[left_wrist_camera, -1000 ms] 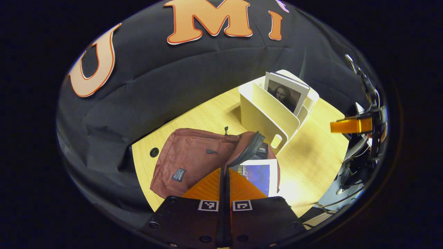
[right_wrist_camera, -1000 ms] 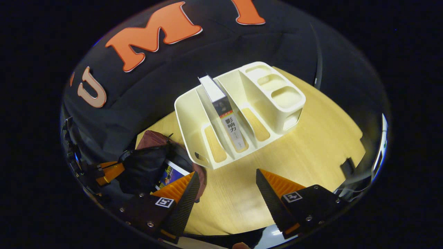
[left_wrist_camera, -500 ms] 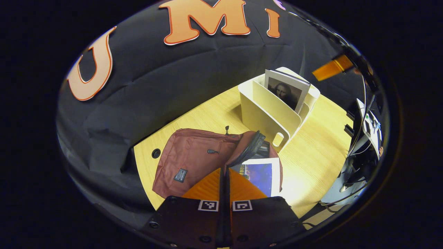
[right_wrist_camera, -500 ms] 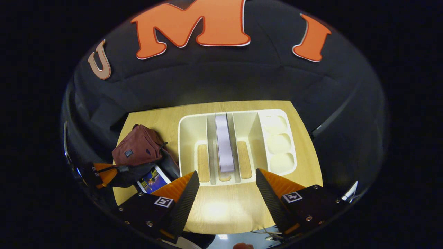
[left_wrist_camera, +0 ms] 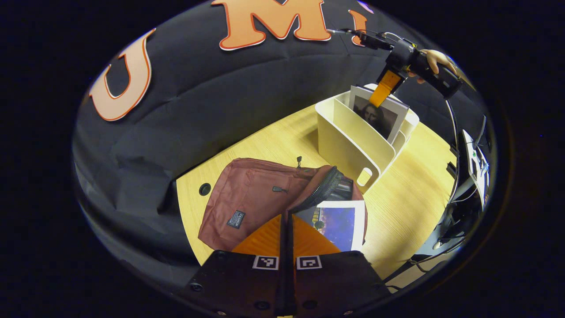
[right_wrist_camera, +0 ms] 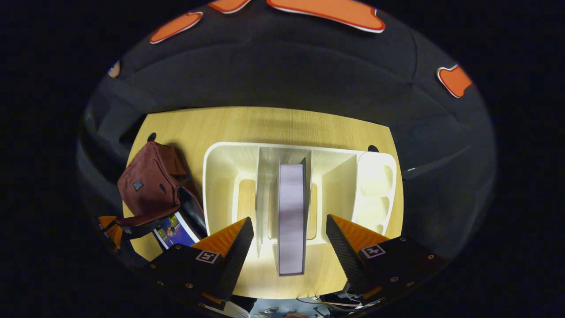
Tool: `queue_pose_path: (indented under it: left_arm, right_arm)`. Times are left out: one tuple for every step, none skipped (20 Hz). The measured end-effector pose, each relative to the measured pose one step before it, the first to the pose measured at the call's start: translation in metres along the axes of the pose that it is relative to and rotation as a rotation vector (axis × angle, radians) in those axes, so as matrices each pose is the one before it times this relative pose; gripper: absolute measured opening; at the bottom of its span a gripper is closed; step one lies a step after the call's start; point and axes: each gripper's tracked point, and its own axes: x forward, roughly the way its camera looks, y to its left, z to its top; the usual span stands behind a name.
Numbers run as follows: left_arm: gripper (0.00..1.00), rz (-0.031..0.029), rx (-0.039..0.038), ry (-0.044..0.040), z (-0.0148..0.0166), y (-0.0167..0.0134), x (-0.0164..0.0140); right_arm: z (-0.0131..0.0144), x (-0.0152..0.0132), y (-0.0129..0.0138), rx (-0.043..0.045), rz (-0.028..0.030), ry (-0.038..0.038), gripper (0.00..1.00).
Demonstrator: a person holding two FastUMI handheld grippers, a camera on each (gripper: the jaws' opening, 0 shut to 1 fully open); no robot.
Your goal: Open the schoolbag, grab two books from the bookshelf and put them into the schoolbag.
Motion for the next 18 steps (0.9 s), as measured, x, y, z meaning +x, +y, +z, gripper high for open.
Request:
queue_pose_path:
  left_arm:
    - [0.01, 0.00416, -0.00506, 0.00552, -0.00124, 0.00194, 0.00029]
    - [0.01, 0.0047, -0.00245, 0.00312, -0.00167, 0.00197, -0.00058]
    - [0.01, 0.00282, -0.00152, 0.00219, -0.0002, 0.00079, 0.00019]
    - [0.01, 0.00153, -0.00051, 0.00195, -0.00077, -0.00047, 0.00045]
    - [0.01, 0.00131, -0.0001, 0.00175, -0.00028, 0.00037, -0.00064]
    - [0.01, -0.00028, -0.0002, 0.00046, -0.00026, -0.00003, 0.00101]
    - [0.01, 0.00027, 0.00031, 0.00099, 0.00018, -0.00004, -0.00029]
    - [0.01, 0.00064, -0.00023, 0.00071, -0.00062, -0.00058, 0.00032]
    - [0.01, 0.00023, -0.00018, 0.00097, -0.0004, -0.00029, 0.00037]
    - [0.01, -0.00051, -0.00062, 0.00093, -0.00004, -0.00043, -0.00052]
    - [0.01, -0.00092, -0.0009, 0.00064, 0.00048, -0.00028, 0.00017]
    - [0.01, -0.00022, -0.00147, 0.00045, -0.00067, -0.00067, -0.00061]
    - [0.01, -0.00016, -0.00127, 0.00228, -0.00003, -0.00037, 0.00083]
    - [0.01, -0.0012, -0.00035, 0.00007, -0.00052, -0.0006, 0.00042]
    - [0.01, -0.00184, 0.00072, -0.00127, 0.00063, -0.00038, 0.00046]
    - [0.01, 0.00061, 0.00268, -0.0021, -0.00047, 0.00023, -0.0013]
    - [0.01, 0.00095, 0.00346, -0.00049, -0.00077, 0.00025, -0.00071]
    - [0.01, -0.00044, 0.00115, -0.0016, -0.00007, -0.00036, 0.00021]
  right_arm:
    - [0.0007, 0.00644, 0.00201, 0.00455, 0.00851, 0.01411, 1.0]
    - [-0.00026, 0.00543, 0.00117, 0.00425, 0.00665, 0.0117, 1.0]
    - [-0.00008, 0.00355, -0.00042, -0.00164, -0.00302, 0.00798, 1.0]
    - [-0.00012, 0.00315, -0.00167, 0.00083, -0.00693, 0.00668, 0.97]
    - [-0.00082, 0.00215, -0.00054, 0.00085, -0.00016, 0.00681, 0.88]
    - [-0.00078, 0.00194, 0.00001, 0.00571, 0.00203, 0.00459, 0.85]
    - [0.00007, 0.00132, -0.00083, 0.00612, 0.00017, 0.00345, 0.75]
    - [0.00046, 0.00209, -0.00301, 0.00455, -0.00789, -0.0063, 0.7]
    - [0.00018, 0.00132, -0.00147, -0.00455, 0.00027, -0.00119, 0.61]
    - [-0.00119, -0.0012, 0.00041, 0.00577, 0.00612, 0.0014, 0.57]
    - [-0.0008, -0.00032, 0.00641, 0.01844, 0.02781, 0.00101, 0.49]
    - [0.00036, -0.0035, 0.0046, 0.02503, 0.01755, 0.00043, 0.47]
    - [0.00041, -0.0003, -0.00302, -0.00337, -0.01508, -0.0031, 0.39]
    - [-0.00123, -0.00334, 0.00021, -0.00015, 0.00204, 0.0007, 0.27]
    - [-0.00044, 0.00071, -0.00102, 0.00257, -0.00736, -0.00391, 0.36]
    - [0.00125, -0.00223, -0.00131, -0.00235, -0.00546, -0.00643, 0.36]
    - [0.00106, -0.0045, 0.00055, 0.00407, -0.00059, -0.00822, 0.35]
    - [0.00144, -0.00542, 0.00083, 0.01187, 0.00278, -0.00837, 0.35]
